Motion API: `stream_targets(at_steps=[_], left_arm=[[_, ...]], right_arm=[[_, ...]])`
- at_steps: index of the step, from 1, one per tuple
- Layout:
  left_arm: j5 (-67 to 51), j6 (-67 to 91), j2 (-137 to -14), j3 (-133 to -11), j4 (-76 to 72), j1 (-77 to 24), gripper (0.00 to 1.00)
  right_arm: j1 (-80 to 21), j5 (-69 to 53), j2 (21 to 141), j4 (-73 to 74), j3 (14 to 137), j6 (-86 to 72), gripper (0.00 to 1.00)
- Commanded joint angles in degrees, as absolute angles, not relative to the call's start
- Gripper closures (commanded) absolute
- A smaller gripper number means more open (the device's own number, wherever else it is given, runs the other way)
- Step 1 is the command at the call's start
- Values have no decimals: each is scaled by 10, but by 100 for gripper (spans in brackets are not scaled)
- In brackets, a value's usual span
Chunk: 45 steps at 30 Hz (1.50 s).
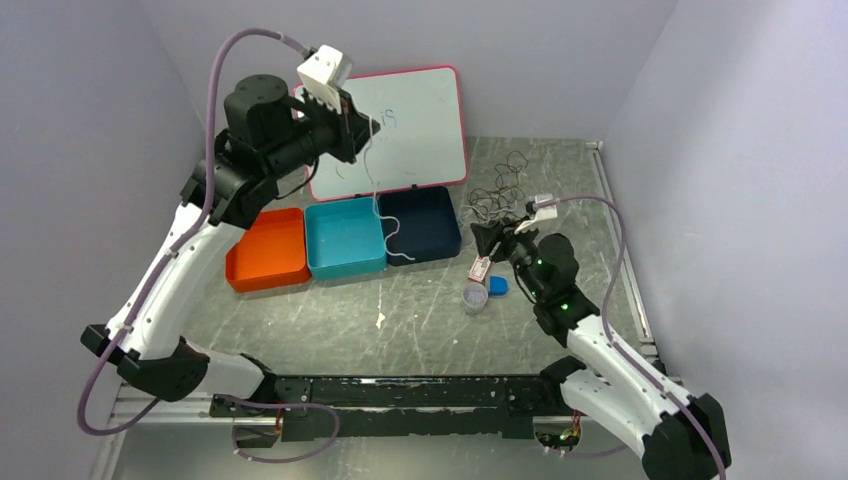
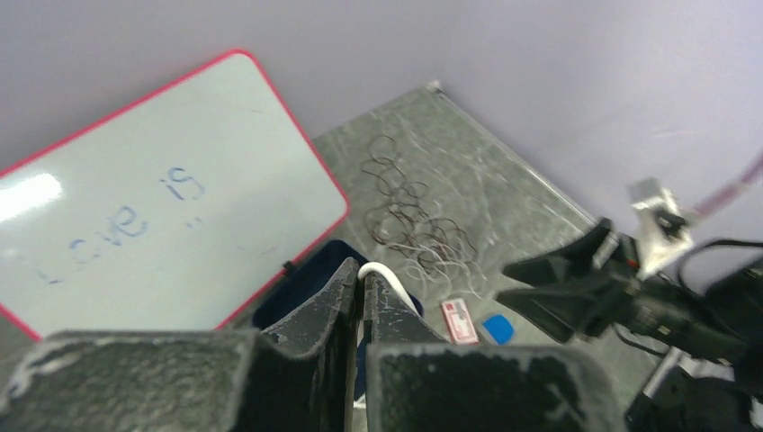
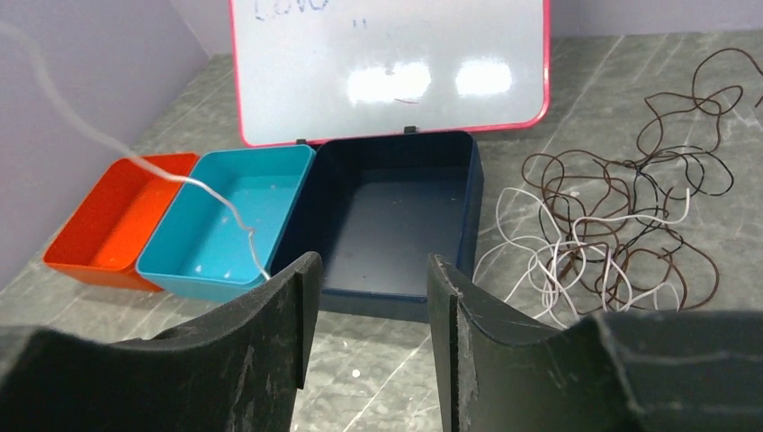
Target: Untangle the cables
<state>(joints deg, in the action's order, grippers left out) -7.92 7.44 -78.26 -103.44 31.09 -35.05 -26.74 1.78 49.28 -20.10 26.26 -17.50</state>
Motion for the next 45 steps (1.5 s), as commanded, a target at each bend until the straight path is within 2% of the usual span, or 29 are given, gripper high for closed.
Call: stream_targets(at_steps=[1,10,21,45], left_arm=[[-82,54,-800,-1108,349,-313,93],[-107,34,-880,-1223,365,-267,93],[-123,58,-928,-1233,318,-248,93],[-180,106,-1026,-1340,257,-256,93]], right_arm=[[-266,-2,440,-99,278,-181,49],[-266,0,382,-26,278,-185,47],[-266,0,357,9,276,-189,45],[-266,1,359,0,236,-204,43]])
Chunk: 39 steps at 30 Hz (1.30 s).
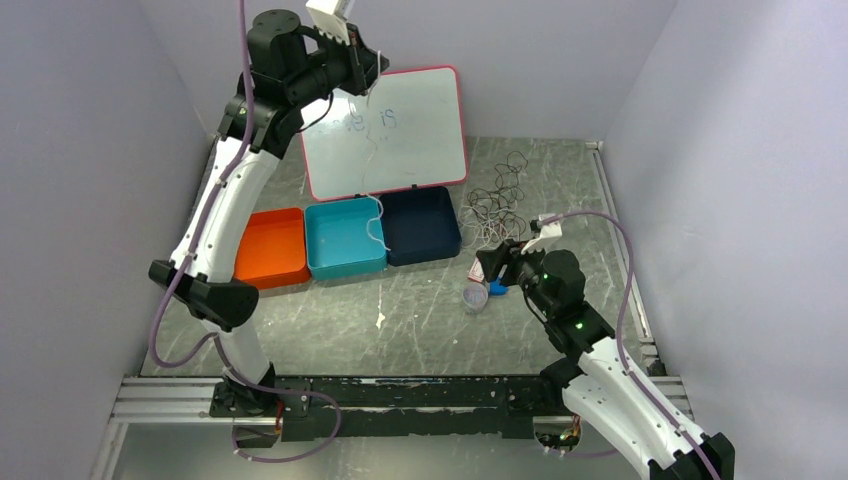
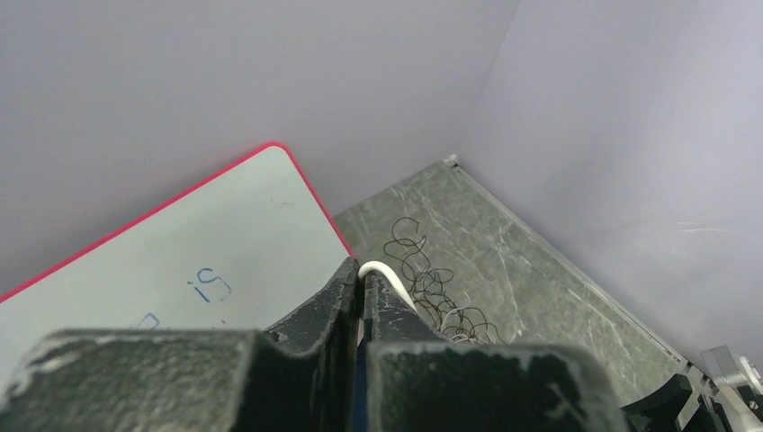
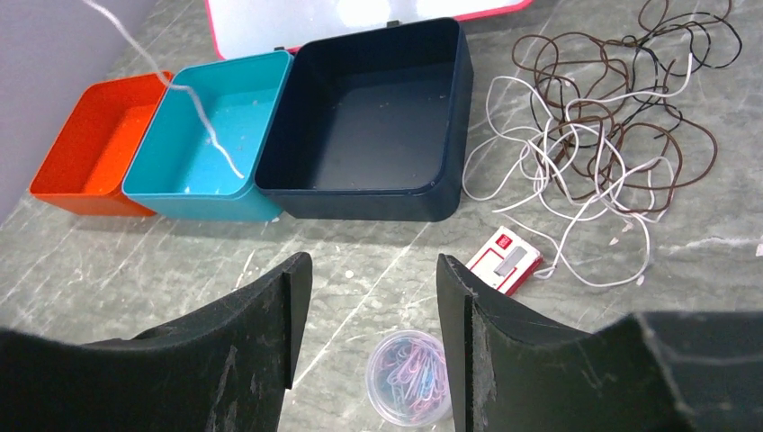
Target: Untangle the cables
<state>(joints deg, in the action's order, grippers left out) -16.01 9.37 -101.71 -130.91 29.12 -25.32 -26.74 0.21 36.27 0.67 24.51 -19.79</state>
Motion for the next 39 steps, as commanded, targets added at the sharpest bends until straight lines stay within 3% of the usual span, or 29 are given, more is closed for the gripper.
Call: stream_targets(at_steps=[1,14,28,39], left_arm=[[-179,107,-1029,-1346,254,-257,93],[-186,115,-1050,-1325,204,-269,93],[-214,117,-1068,-1140,148,-309,93],[-233,129,-1123,-1083,158,-341,93]], right_arm=[[-266,1,359,0,236,-204,43],[-266,3,361,2,234,-202,42],[-266,3,351,11,230,-208,42],[-266,3,347,17,229,-214,42]])
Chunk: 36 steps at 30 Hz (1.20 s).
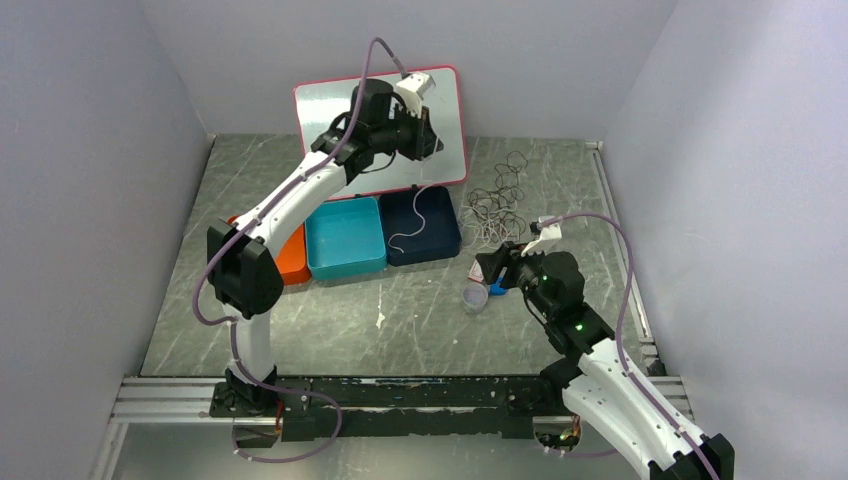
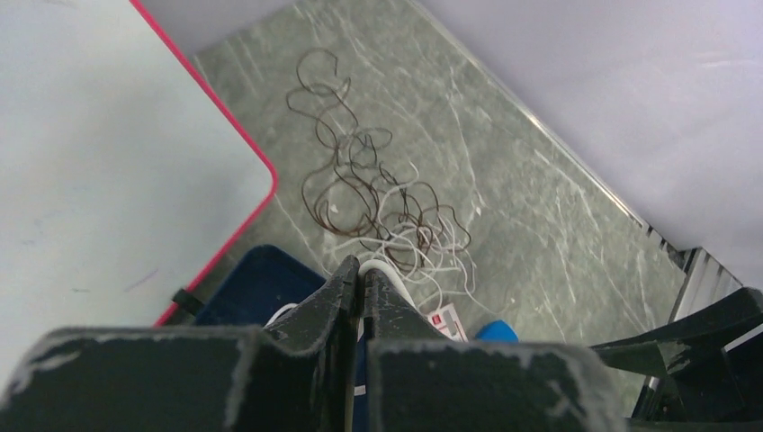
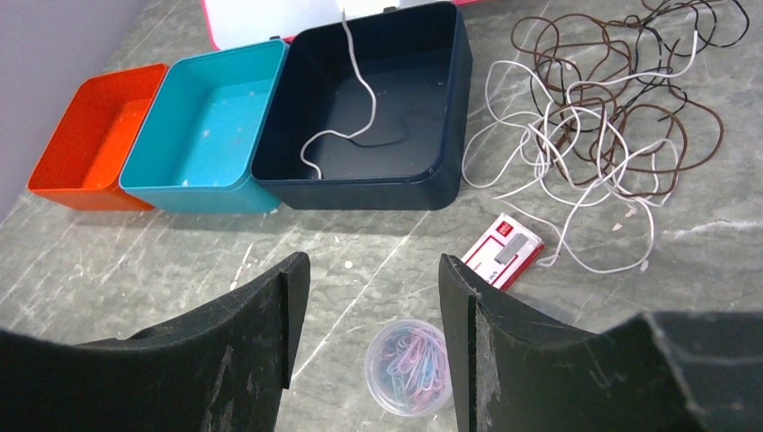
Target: Untangle the cables
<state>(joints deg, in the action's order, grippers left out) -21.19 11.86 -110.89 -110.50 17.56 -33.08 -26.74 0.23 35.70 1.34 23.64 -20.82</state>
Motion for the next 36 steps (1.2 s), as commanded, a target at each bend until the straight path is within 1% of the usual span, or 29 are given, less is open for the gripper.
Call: stream_targets(at_steps=[1,10,17,25,36], left_arm=[[-235,132,-1125,-1071,157,-341,93],[-232,143,-1148,-980,146,-344,93],[-225,134,-1192,-981,162,-344,92],[-154,93,-1215,-995,222,-344,83],[-84,69,-1169,-969,248,-342,60]], right_arm=[[-266,3,347,18,229,-214,41],[-266,4,348,24,233,-214,42],[-266,-2,352,27,237,-220,42],[-266,3,347,40,238,-219,41],[-266,1,357,35,239,-224,41]])
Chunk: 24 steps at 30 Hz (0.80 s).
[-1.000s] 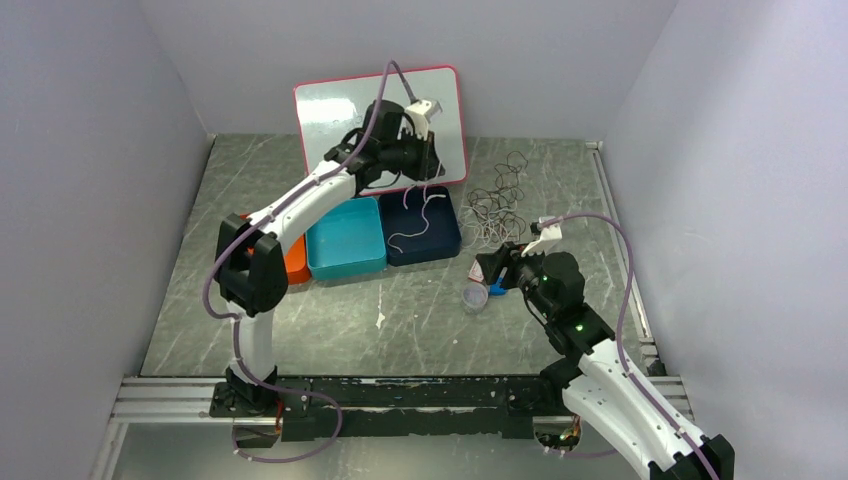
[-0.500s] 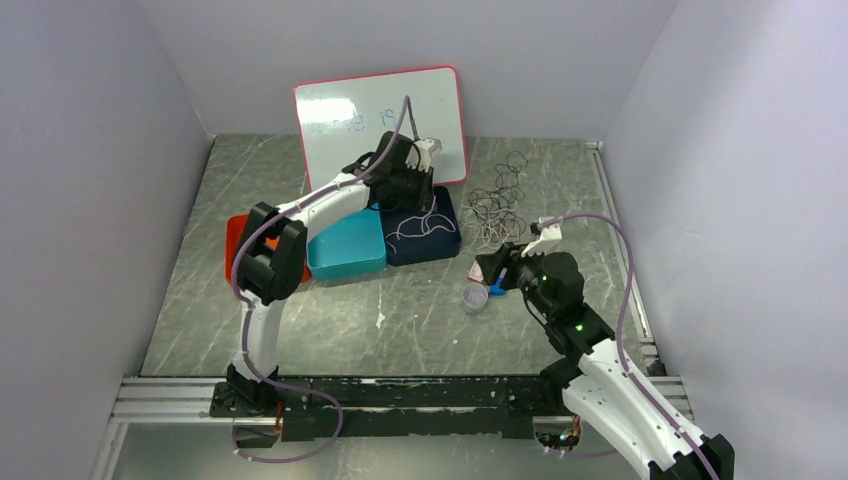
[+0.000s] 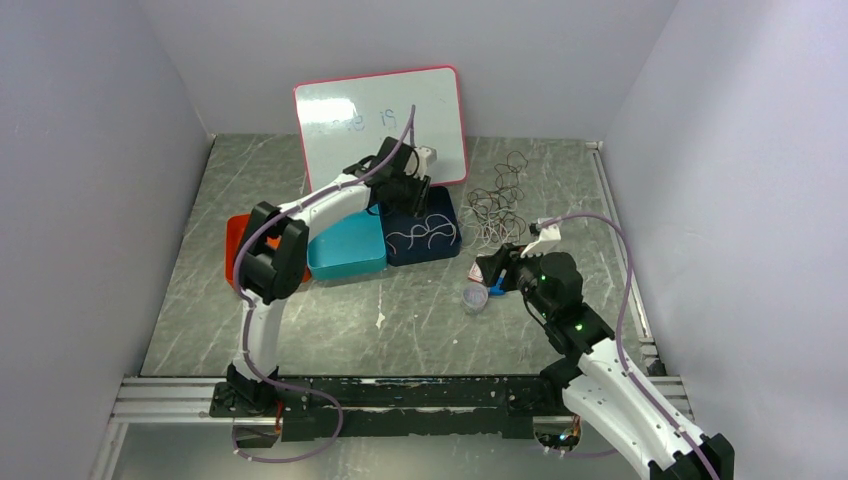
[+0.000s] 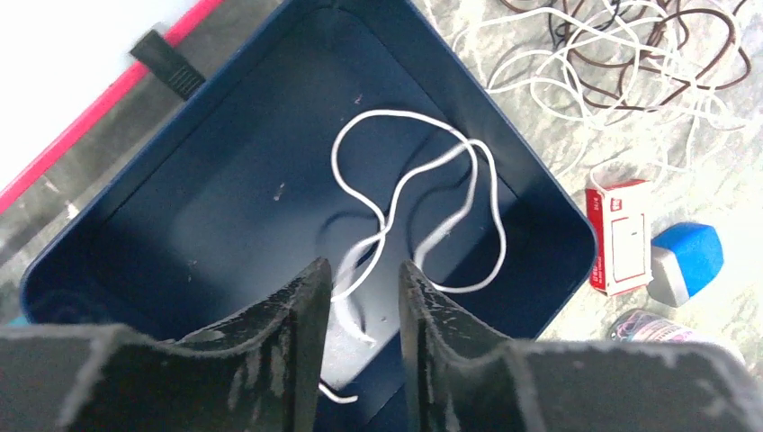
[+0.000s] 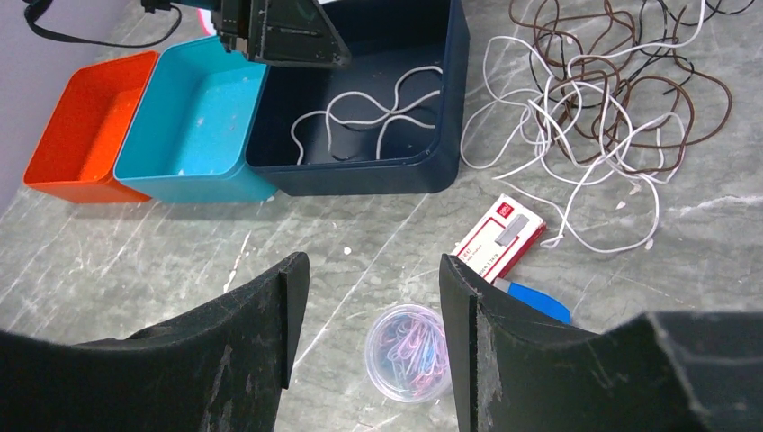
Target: Untangle the cables
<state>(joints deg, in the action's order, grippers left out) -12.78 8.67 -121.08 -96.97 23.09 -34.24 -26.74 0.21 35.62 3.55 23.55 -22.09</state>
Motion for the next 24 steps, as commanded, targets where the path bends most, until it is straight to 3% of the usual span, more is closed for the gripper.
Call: stream_targets(at_steps=[1,9,17,24], left_arm=[[-76,66,-1164,-974,255,-342,59],[-41,80,-1053,-923,260,-326,59],[-49,122,-840,-728,208,-307,58],[-118,161,-685,-548,153,-307,59]], right_arm=[[-266,3,359,37,240,-223,41],[-266,50,375,84,271,-235,41],[-266,135,450,196,349,-280,39],[-250,126,587,222,417,-270,40]])
